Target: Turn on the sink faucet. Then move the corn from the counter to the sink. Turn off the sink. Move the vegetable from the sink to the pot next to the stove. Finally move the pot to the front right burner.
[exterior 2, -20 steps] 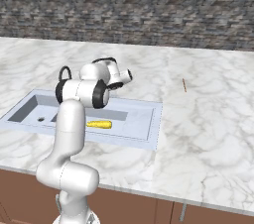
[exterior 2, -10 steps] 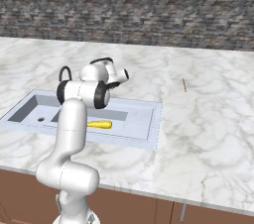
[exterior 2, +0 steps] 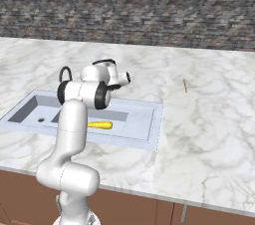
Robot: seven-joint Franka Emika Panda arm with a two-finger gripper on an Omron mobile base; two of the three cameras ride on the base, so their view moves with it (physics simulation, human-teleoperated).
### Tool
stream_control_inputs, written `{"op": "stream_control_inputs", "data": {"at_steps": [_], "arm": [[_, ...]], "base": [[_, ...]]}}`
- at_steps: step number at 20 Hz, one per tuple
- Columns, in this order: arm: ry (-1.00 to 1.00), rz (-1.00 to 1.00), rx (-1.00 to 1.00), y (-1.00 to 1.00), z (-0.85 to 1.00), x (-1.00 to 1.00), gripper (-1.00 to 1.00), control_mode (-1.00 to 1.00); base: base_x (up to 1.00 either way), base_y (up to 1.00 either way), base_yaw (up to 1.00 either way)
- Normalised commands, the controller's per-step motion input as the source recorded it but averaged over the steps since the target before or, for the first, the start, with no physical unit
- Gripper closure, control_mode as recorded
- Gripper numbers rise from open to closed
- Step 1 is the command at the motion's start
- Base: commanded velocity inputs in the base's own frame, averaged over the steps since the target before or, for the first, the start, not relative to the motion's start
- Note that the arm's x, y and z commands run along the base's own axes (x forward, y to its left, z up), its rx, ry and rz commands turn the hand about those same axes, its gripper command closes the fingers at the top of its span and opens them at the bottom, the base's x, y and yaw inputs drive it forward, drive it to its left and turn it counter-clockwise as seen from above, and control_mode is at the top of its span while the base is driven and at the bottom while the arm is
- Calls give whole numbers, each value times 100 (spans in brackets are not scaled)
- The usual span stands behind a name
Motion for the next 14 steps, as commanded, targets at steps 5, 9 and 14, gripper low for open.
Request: {"op": "stream_control_inputs", "data": {"at_steps": [5, 9, 14], "arm": [[7, -4, 2, 7, 0, 1, -100, -100], [3, -7, 2, 7, 0, 1, -100, -100], [0, -7, 2, 7, 0, 3, -100, -100]], "base": [[0, 0, 0], [0, 0, 0], [0, 0, 0]]}}
